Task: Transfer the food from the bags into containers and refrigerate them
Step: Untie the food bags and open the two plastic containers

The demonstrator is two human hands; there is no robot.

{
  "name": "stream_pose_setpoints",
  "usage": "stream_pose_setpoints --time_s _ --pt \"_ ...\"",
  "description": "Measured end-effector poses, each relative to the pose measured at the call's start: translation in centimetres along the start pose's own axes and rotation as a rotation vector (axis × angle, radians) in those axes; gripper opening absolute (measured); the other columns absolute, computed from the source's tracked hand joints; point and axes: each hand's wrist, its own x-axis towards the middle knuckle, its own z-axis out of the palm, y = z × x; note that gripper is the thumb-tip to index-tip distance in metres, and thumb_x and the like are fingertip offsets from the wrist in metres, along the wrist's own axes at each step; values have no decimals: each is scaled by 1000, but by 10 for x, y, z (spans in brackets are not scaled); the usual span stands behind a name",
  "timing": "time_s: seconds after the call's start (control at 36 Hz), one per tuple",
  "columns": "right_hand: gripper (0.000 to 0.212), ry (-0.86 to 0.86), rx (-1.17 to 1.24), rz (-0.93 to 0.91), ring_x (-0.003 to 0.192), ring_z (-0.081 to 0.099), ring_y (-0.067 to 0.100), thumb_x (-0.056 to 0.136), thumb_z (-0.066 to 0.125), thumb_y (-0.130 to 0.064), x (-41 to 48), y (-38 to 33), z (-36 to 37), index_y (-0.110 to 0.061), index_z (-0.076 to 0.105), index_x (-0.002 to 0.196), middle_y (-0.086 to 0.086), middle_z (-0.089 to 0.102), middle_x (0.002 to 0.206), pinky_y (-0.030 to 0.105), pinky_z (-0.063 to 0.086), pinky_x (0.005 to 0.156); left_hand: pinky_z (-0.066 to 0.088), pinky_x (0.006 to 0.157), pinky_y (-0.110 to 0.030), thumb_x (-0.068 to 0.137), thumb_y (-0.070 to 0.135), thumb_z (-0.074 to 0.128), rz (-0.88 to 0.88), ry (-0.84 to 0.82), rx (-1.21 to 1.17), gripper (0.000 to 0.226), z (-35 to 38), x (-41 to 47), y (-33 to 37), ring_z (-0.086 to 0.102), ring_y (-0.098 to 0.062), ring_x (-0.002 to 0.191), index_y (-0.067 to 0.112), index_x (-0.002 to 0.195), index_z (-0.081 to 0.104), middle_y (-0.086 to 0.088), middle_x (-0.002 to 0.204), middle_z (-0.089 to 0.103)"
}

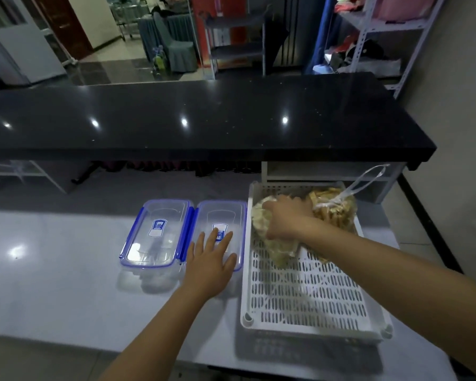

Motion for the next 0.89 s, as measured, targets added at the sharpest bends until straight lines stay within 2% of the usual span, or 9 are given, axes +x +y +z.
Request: stream_pose_setpoints --time_s 0.11,0.19,0.31,0.39,0.53,0.64,0.69,0.78,0.89 --pt "70 -2 65 -73 131 43 33 76 69 -38 -24 5 10 -43 43 141 0 40 152 49 43 103 12 123 -48 98 45 52 30 21 -121 65 -17 2 6 9 -28 154 33 156 25 0 167 16" --pt "63 -36 128 -114 128 42 30 80 65 -29 -46 9 13 -42 46 139 -3 45 140 41 46 98 19 122 -45 95 39 61 136 70 -245 67 -31 3 13 19 -23 151 28 155 32 0 163 27" --pt "61 -110 92 -213 116 44 21 80 65 -26 -77 16 10 -41 49 137 -7 46 127 36 45 90 25 121 -44 86 40 74 336 -88 -345 83 -45 4 27 25 -15 147 33 155 28 8 160 32" --pt "64 -162 42 -261 117 43 18 81 68 -26 -98 26 6 -42 48 139 -8 45 132 38 47 92 27 119 -41 77 44 81 442 -228 -294 96 -47 4 39 31 -12 143 37 155 25 11 157 36" --pt "69 -190 103 -274 129 40 18 84 72 -27 -123 51 9 -40 44 145 -4 42 144 38 41 105 29 116 -29 77 40 83 561 -293 -263 93 -34 -8 59 36 -10 141 31 154 31 9 155 40" --pt "75 -182 359 -275 143 24 7 82 73 -47 -141 68 24 -51 34 147 -15 23 161 33 26 117 25 116 -19 80 35 81 574 -328 -380 91 -20 -23 62 30 -5 143 29 154 28 9 157 30" --pt "67 -97 579 -232 142 27 0 81 68 -60 -149 74 32 -55 40 142 -23 23 160 32 30 116 23 114 -14 81 39 80 572 -302 -395 90 -18 -27 61 28 1 142 32 154 27 14 157 28" --pt "51 80 882 -112 134 42 -5 83 64 -64 -152 84 37 -52 56 132 -27 47 146 37 43 111 18 107 -3 84 43 76 534 -267 -434 82 -19 -32 63 28 8 137 37 152 29 22 151 29" --pt "22 191 1077 -7 112 64 2 94 66 -37 -147 102 39 -45 72 113 -19 71 118 43 53 101 19 102 2 89 37 73 523 -137 -437 62 -29 -34 78 33 11 129 36 144 44 22 142 40"
